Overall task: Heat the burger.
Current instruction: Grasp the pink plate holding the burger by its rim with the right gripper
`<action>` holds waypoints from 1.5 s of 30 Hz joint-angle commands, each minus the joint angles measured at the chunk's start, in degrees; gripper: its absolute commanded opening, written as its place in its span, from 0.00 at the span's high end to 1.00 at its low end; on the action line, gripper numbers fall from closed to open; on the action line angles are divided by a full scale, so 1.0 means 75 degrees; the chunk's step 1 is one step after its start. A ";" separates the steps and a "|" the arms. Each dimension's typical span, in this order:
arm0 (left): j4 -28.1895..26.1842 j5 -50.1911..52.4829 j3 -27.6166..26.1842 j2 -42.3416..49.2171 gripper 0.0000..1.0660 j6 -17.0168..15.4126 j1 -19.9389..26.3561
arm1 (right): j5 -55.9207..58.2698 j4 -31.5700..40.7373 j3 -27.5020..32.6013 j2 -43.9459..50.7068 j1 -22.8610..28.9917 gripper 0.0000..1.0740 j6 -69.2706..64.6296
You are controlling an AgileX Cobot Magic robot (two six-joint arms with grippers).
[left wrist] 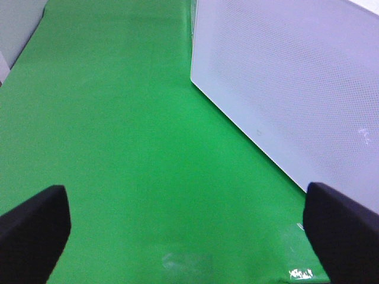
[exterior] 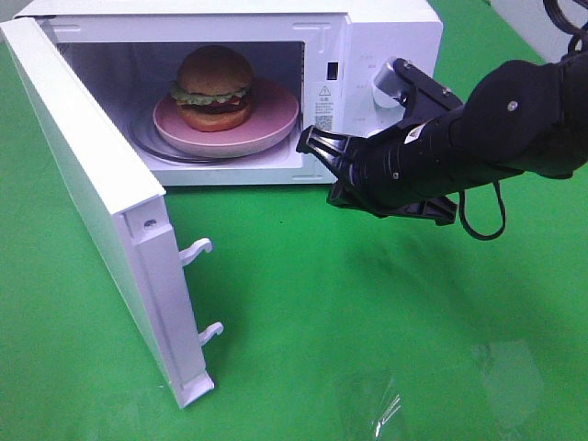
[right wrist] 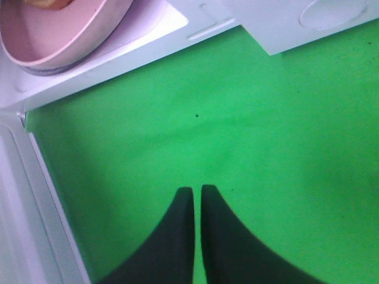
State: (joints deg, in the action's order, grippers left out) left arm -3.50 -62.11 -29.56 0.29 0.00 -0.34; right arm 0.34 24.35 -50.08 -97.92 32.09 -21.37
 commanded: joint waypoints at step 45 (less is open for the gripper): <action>-0.0015 0.0099 -0.0008 0.0038 0.05 0.0000 0.0015 | 0.3690 -0.5523 -0.1986 0.0076 0.0008 0.58 1.0718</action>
State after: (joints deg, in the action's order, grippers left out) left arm -3.50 -62.11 -29.56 0.29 0.00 -0.34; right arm 30.08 -16.04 -64.63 -97.92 32.09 57.93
